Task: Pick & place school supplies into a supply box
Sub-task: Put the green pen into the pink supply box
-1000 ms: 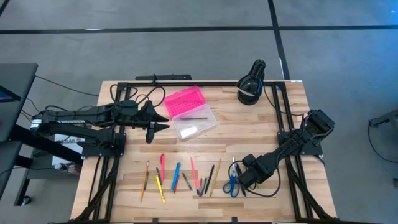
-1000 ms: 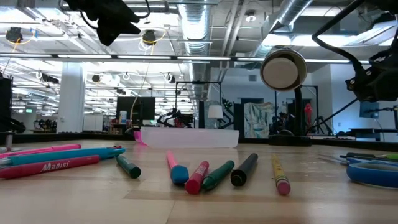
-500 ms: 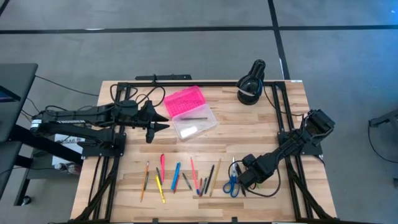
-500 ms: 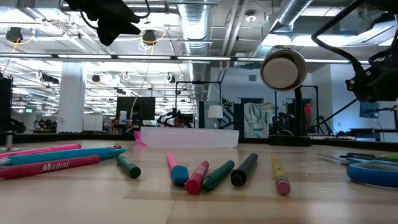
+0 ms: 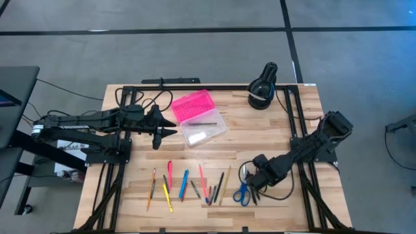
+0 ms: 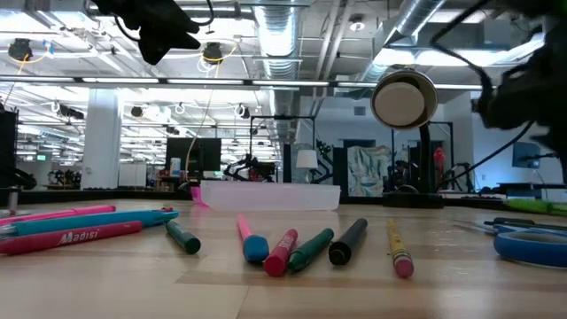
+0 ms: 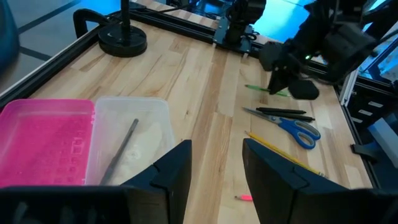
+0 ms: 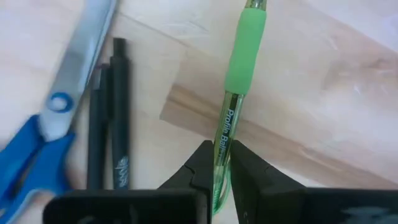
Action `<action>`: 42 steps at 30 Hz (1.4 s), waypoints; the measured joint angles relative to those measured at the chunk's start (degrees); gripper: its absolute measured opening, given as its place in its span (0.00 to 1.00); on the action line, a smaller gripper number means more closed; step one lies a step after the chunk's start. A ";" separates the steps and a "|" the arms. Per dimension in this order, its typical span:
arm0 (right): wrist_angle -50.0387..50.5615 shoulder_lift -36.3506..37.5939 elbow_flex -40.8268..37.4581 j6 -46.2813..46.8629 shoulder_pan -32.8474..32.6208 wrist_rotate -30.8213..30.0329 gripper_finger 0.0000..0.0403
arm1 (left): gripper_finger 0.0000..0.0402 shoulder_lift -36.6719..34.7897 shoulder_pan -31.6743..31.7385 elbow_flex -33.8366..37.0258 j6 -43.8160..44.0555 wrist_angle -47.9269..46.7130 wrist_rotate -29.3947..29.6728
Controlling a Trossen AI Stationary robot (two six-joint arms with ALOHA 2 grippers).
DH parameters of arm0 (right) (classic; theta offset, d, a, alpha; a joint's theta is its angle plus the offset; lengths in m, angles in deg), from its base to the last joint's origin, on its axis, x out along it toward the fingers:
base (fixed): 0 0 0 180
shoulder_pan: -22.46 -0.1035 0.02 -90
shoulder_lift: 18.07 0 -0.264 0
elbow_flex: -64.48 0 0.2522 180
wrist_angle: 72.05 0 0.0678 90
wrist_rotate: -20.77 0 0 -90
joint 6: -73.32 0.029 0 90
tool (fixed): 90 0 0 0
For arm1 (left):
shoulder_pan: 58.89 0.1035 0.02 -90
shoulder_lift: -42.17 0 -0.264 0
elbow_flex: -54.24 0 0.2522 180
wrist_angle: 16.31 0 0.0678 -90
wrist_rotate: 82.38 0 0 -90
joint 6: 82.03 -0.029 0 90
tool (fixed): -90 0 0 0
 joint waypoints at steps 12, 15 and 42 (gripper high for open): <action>-1.49 11.38 0.09 -6.28 4.53 -10.46 0.05 | 0.34 0.00 0.00 0.00 -0.59 0.00 0.18; -4.29 13.67 0.15 -12.49 7.58 -13.49 0.04 | 0.34 0.00 0.00 0.00 -0.56 0.00 0.18; -23.19 2.46 12.42 -80.54 38.82 0.12 0.05 | 0.34 -0.02 -8.88 -0.02 9.19 -1.60 4.41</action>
